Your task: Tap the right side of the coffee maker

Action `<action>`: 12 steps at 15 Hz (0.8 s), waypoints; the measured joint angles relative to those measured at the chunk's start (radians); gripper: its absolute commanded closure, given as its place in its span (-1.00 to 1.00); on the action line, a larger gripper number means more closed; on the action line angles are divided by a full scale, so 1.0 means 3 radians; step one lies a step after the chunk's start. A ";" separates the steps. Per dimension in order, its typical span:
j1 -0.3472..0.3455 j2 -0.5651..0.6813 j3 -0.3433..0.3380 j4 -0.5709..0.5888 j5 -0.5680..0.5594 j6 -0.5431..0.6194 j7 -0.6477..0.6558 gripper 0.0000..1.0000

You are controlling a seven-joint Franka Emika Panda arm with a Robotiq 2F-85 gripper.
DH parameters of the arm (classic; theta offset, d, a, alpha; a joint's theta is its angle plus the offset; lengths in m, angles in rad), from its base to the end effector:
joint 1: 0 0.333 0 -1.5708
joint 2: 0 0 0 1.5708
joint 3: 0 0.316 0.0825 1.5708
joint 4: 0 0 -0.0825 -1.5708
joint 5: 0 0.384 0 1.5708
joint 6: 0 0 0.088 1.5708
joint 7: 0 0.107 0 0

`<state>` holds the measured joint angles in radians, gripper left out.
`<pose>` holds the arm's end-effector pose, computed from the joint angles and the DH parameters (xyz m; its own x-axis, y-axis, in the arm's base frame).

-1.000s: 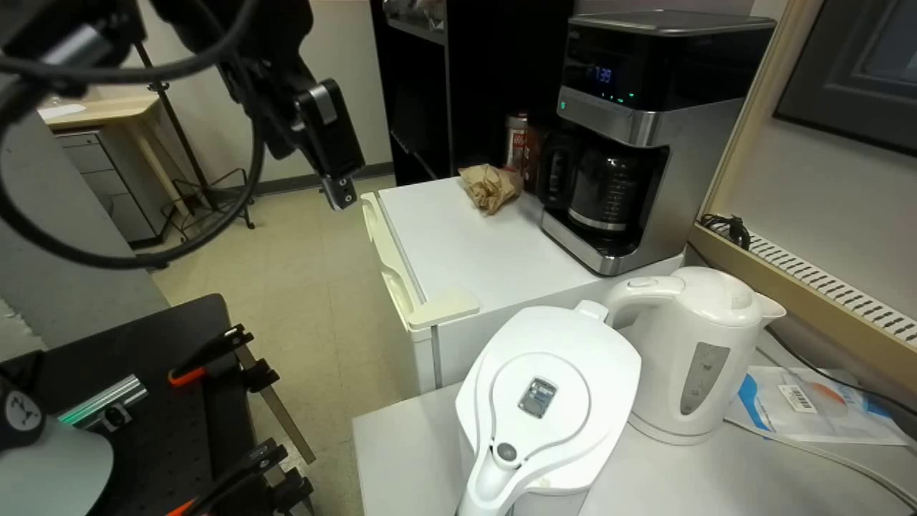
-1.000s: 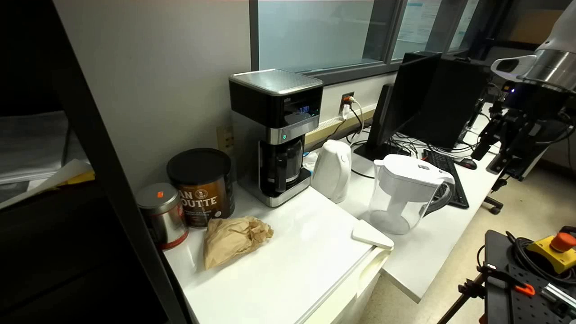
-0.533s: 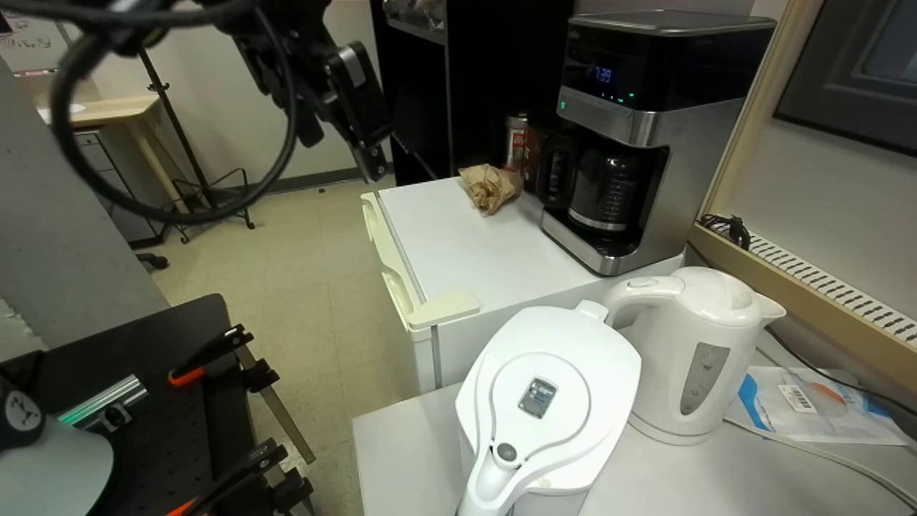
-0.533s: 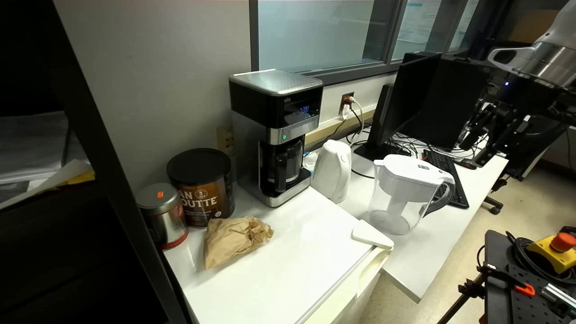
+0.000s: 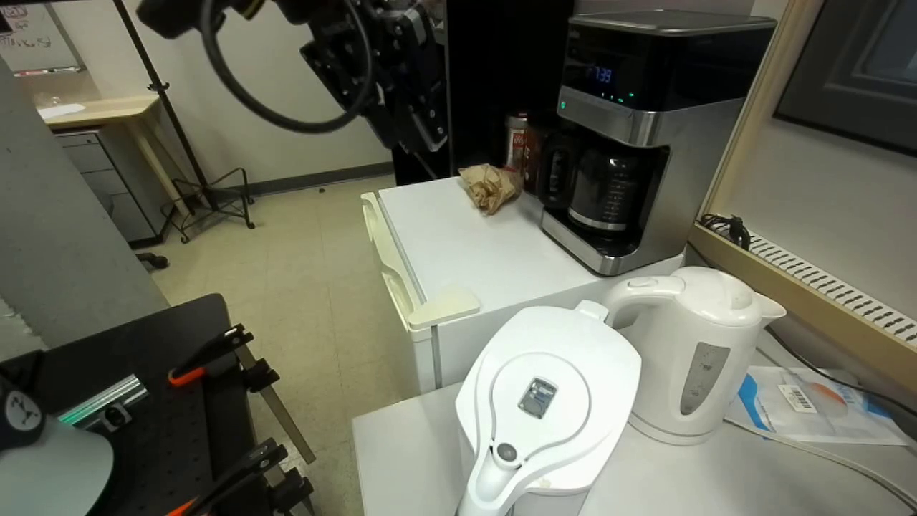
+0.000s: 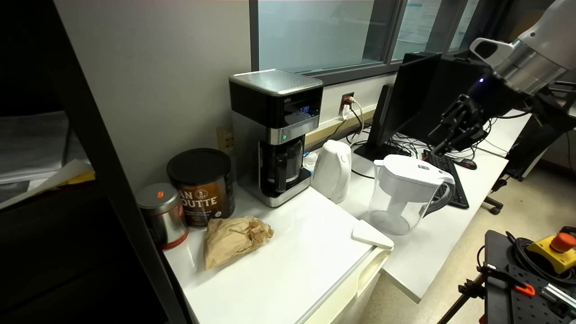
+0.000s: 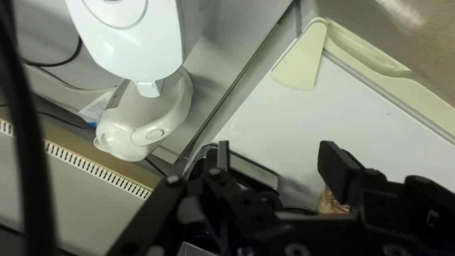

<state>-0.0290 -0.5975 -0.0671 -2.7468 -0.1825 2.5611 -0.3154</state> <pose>0.3790 -0.0333 0.4364 0.8674 0.3650 0.3382 0.2995 -0.9257 0.2309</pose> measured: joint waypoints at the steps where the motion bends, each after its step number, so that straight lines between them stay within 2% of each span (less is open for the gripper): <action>1: -0.0071 0.0067 0.0115 0.0016 -0.0153 0.0108 0.0133 0.47; 4: -0.0330 0.0258 0.0458 0.0108 -0.0636 0.0323 0.0564 0.94; 8: -0.0694 0.0503 0.0844 0.0335 -0.1316 0.0415 0.1166 1.00; 12: -0.1090 0.0784 0.1190 0.0646 -0.2084 0.0463 0.1847 0.93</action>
<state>-0.3561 -0.3622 0.2898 -2.5529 -0.8077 2.7001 0.2388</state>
